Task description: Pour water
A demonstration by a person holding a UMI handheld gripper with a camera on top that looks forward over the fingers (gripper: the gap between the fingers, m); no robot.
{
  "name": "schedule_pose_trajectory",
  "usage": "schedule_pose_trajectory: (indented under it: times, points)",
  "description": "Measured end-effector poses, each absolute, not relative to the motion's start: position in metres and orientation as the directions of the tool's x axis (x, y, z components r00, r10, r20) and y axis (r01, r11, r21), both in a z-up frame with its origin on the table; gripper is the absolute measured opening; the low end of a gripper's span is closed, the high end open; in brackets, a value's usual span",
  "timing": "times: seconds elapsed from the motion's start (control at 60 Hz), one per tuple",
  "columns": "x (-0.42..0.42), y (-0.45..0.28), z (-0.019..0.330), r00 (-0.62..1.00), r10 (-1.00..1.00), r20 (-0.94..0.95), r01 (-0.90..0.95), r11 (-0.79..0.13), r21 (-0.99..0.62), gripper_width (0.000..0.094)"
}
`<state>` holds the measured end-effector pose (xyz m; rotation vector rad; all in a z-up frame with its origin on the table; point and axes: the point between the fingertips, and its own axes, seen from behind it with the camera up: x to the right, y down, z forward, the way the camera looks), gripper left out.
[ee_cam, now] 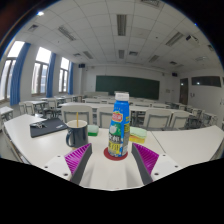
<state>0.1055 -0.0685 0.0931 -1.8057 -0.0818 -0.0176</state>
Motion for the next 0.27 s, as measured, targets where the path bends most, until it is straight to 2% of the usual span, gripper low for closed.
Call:
schedule_pose_trajectory:
  times: [0.1,0.133,0.233,0.267]
  points:
    - [0.087,-0.102,0.088,0.998,0.06,-0.005,0.009,-0.226,-0.974,0.0861]
    - [0.078,-0.145,0.087,0.997,0.067,-0.025,-0.01,-0.223,-0.975,0.086]
    - [0.067,-0.154,0.087,0.995,0.081,-0.056,-0.037,-0.219,-0.975,0.0861]
    - [0.063,-0.181,0.088,0.995,0.079,-0.059,-0.041,-0.213,-0.976,0.0858]
